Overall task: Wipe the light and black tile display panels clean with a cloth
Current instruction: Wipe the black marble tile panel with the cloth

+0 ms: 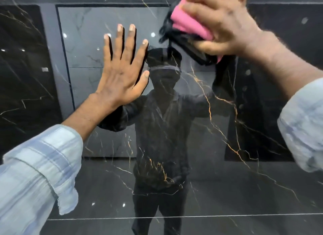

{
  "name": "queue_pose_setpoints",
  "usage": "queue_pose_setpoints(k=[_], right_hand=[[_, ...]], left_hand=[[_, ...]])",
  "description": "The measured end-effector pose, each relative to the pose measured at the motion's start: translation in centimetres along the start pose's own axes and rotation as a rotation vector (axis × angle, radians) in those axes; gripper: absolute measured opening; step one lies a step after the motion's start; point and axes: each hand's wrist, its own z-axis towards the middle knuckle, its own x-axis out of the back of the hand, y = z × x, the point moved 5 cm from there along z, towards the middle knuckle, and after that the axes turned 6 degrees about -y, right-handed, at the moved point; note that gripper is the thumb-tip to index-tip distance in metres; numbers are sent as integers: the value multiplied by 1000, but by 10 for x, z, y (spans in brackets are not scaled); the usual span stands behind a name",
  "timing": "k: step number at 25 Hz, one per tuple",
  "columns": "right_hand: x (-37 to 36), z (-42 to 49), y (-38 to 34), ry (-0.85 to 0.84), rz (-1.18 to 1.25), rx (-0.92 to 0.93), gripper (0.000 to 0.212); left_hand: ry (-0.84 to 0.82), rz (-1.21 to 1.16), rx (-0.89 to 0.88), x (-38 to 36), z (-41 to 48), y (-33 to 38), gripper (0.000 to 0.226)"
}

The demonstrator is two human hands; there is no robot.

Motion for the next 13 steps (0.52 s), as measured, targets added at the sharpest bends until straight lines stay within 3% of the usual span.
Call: queue_pose_setpoints(k=[2,3,4,6,7,8,11,12,13], right_hand=[[-1,-13,15,74,61,-450,61],[-6,-17,0,83,11,-514,62],[-16,-15,-27,98,-44,-417,63],[-32,-22,-70,64,-89,8,63],[-30,-25,-67,43,-125,89,64],[-23,-23,-53,65,-104,21,63],[-20,-30,-34,200,51,-504,66],[-25,-32,-48,222,37,-510,66],[-32,-33,-67,212,4,-390,65]], left_hand=[[-9,-11,-21,-2,-9,1,73],[-10,-14,-24,-3,-13,2,75],[-10,-17,-27,-4,-15,4,76],[-18,-23,-39,-4,-18,6,78],[-22,-28,-45,-3,-19,6,79],[-23,-37,-50,-2,-20,6,79],[-31,-77,-72,-2,-30,9,81],[-35,-82,-78,-3,-33,11,82],[-36,-86,-84,-3,-36,11,82]])
